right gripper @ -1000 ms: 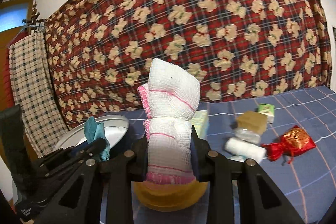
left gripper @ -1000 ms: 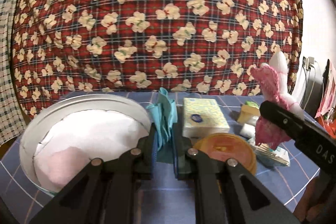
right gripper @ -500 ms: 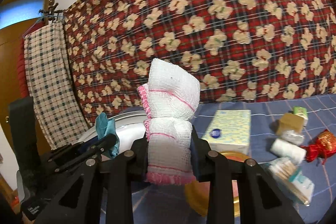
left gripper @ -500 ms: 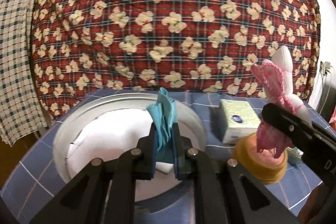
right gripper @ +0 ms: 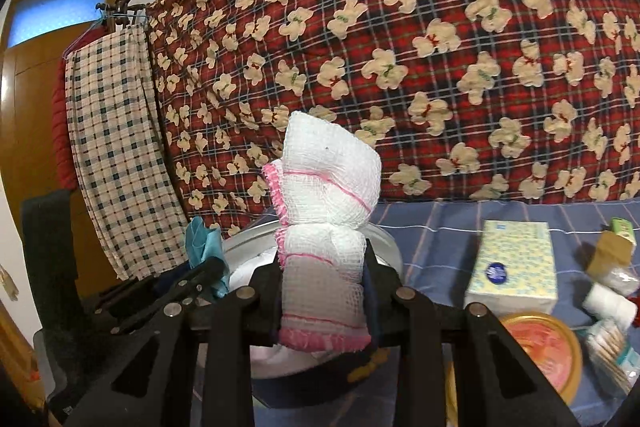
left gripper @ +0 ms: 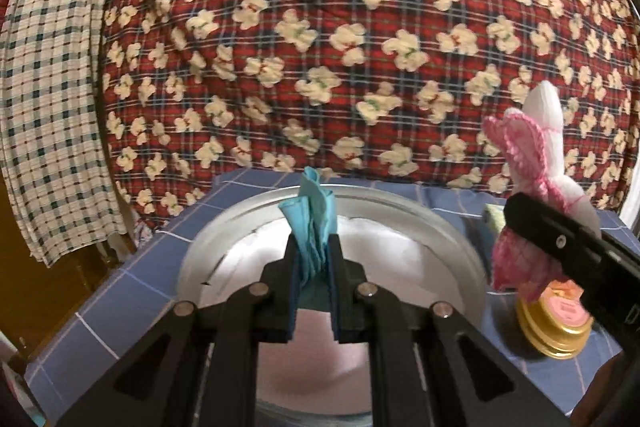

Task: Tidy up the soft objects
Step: 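Carry the teal cloth and gauze roll over the round tin with both tools, then open both tools to drop the teal cloth and gauze roll into the tin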

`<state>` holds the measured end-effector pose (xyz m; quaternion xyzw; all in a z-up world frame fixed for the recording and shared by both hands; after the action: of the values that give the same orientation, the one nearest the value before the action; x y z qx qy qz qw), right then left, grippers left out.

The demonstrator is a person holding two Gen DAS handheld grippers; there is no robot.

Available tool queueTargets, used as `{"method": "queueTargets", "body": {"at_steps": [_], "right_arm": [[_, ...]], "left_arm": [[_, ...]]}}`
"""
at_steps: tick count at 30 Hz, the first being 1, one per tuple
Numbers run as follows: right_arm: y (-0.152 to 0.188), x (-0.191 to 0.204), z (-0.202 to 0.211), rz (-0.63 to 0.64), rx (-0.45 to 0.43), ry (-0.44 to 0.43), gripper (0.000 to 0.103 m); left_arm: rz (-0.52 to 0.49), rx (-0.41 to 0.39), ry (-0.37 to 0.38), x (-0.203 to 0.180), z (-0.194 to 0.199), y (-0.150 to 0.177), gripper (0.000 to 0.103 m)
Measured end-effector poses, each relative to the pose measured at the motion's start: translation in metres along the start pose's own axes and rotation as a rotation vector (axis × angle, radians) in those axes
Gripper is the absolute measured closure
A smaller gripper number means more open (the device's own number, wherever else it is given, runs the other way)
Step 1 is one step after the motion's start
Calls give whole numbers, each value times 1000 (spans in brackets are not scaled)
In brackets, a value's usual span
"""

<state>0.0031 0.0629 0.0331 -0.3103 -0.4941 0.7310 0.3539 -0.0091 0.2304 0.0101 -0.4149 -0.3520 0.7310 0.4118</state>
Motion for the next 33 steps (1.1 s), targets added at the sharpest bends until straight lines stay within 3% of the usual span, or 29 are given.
{"method": "queueTargets", "body": {"at_steps": [12, 21, 33], "right_arm": [[-14, 15, -46, -8, 22, -26, 69], [-10, 13, -84, 10, 110, 29, 69], [2, 15, -110, 47, 200, 31, 69]], "left_arm": [[7, 16, -94, 19, -25, -12, 93], [1, 70, -181, 34, -49, -20, 93], [-53, 109, -221, 31, -70, -16, 93]]}}
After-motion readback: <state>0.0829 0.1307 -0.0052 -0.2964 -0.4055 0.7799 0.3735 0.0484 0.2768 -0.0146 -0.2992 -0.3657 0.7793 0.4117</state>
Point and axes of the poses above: each gripper's, at about its wrist camera, not at the fingertips, and z roughly against the way its jaws point, x to its left, y to its underside, the point moved 2 cm from there along -z, roughly the way its jaws point, and after that the axes turned 15 degrees about z, right-handed, at the moved point
